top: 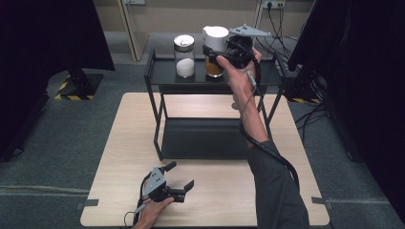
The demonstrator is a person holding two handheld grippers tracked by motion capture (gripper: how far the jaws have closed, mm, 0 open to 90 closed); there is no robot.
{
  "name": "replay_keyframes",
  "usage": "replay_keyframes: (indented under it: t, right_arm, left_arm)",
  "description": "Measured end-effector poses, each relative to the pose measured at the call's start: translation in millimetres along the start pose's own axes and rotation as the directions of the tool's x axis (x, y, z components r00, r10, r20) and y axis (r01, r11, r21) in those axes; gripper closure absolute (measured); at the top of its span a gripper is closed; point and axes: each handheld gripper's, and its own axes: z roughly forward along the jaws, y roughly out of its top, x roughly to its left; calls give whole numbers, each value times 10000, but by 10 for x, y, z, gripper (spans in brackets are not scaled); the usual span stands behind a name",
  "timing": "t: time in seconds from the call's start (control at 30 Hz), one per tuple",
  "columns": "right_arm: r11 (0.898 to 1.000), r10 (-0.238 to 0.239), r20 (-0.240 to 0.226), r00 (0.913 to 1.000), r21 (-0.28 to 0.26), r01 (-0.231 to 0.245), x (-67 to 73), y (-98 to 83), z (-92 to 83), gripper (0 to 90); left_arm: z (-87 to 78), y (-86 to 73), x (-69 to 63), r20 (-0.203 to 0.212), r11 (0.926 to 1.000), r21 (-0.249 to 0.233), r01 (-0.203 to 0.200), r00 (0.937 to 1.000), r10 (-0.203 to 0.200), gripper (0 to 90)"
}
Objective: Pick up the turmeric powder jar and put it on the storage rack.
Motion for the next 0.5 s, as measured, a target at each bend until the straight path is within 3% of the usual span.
replay_keyframes:
  t: [0.33,0.43,0.5]
  right_arm:
    - [9998,-87,-14,10000,-180,87,-3,-66,-4,297]
    - [9997,-163,227,9996,-176,167,44,-68,-21,187]
    - [9999,97,349,9993,-72,-94,60,-66,-28,93]
  left_arm:
    - [0,-2,-6,18,10000,5,-50,10000,50,5]
    - [0,-3,-6,17,10000,6,-47,10000,47,5]
    - [1,-3,-6,15,10000,25,-60,10000,60,6]
